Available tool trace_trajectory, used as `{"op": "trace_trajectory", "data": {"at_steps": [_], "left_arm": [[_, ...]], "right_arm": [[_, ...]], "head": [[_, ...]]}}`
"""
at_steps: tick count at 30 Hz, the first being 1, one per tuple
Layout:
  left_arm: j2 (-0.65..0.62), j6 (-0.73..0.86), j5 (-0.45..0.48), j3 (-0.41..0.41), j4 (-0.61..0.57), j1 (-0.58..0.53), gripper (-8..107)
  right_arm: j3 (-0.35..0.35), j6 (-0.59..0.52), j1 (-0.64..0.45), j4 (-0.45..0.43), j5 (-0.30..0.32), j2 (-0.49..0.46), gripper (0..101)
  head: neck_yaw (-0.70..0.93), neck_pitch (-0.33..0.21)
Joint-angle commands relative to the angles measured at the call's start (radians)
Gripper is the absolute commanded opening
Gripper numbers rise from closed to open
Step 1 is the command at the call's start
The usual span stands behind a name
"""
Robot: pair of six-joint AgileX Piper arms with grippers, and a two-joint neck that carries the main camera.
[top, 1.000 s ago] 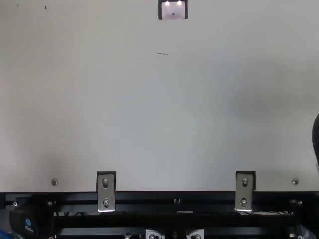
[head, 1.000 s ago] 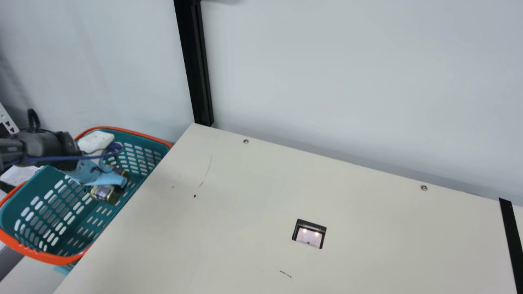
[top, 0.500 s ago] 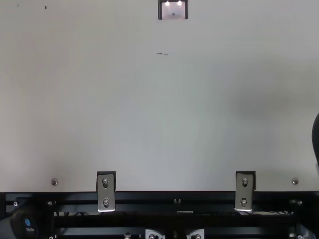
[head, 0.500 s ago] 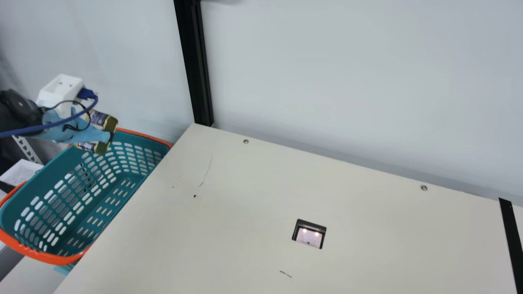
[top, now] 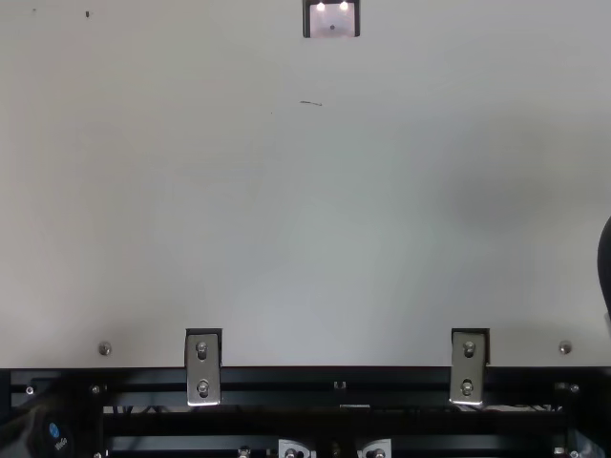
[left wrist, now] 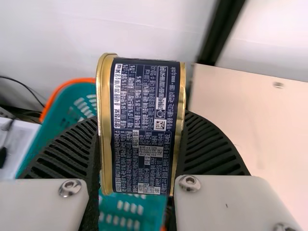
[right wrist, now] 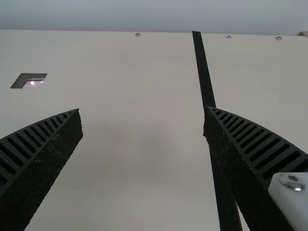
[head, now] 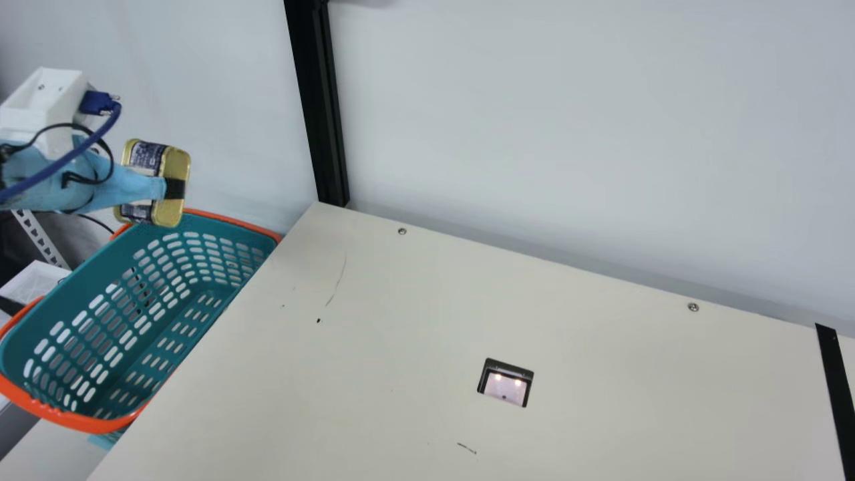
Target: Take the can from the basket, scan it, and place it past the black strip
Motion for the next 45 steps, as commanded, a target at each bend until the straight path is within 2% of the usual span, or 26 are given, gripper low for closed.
{"op": "trace_trajectory", "data": {"at_steps": [1,6,10,11,14,29,40,45], "left_arm": [[-0.071,-0.058,0.084,0.008,0.004,-0.012,10],[-0.160,-0.139,0.233,0.007,0.007,-0.045,10],[-0.239,-0.150,0.222,0.020,0.064,-0.086,10],[-0.203,-0.151,0.237,0.015,0.036,-0.073,10],[-0.238,-0.151,0.245,0.020,0.061,-0.086,10],[-0.239,-0.147,0.257,0.013,0.067,-0.102,10],[-0.289,0.019,0.430,0.018,-0.003,-0.205,10],[-0.310,0.045,0.525,0.018,-0.048,-0.268,10]], "right_arm": [[0.000,0.000,0.000,0.000,0.000,0.000,101],[0.000,0.000,0.000,0.000,0.000,0.000,101],[0.000,0.000,0.000,0.000,0.000,0.000,101],[0.000,0.000,0.000,0.000,0.000,0.000,101],[0.000,0.000,0.000,0.001,0.000,0.000,101],[0.000,0.000,0.000,0.001,0.000,0.000,101],[0.000,0.000,0.000,0.002,0.000,0.000,101],[0.000,0.000,0.000,0.002,0.000,0.000,101]], "head": [[0.040,-0.035],[0.040,-0.035],[0.040,-0.035],[0.040,-0.035],[0.040,-0.035],[0.040,-0.035],[0.040,-0.035],[0.040,-0.035]]}}
